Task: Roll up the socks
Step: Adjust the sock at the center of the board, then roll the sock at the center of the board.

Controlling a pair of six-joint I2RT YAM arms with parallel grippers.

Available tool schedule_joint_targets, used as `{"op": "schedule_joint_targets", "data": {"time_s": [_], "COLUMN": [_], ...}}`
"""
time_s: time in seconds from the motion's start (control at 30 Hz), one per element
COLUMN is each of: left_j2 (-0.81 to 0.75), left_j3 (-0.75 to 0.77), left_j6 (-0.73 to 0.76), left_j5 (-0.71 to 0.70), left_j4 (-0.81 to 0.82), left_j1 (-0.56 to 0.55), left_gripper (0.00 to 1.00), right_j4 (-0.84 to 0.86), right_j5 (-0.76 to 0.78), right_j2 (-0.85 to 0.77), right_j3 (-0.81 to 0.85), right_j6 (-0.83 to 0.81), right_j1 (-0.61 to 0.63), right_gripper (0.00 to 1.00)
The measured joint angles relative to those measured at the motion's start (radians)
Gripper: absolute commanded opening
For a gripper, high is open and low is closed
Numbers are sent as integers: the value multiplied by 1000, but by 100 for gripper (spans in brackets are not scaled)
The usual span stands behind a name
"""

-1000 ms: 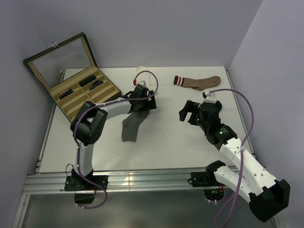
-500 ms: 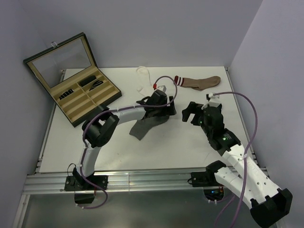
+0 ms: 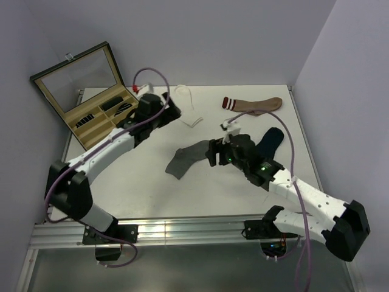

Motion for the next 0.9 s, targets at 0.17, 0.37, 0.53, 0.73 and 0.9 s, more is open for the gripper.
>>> {"op": "schedule_joint_targets", "data": {"time_s": [0.17,0.37,0.53,0.73,0.9], "left_j2": [-203,-394,-547,-652,-664], "left_j3": [-236,-392,-421,-433,-467], "left_j6": [-28,-13,33,93,113], "left_j5": [-27,-24,-27,-115,-153], "left_j4": [-57,-179,-238,-273,-275], "left_j1": [122,204,253,292,301], "left_gripper": [100,99,99,99,100], "right_j4": [67,98,116,122,117], "right_j5": [25,92,180,232,262], "right_j2": [177,428,612,756,814], "right_j3": [61,134,223,293,328], "right_j6": [-87,-202,-294,-363,-398], "right_j1": [184,389,507,563,563], "right_gripper": [73,65,61,55,50]}}
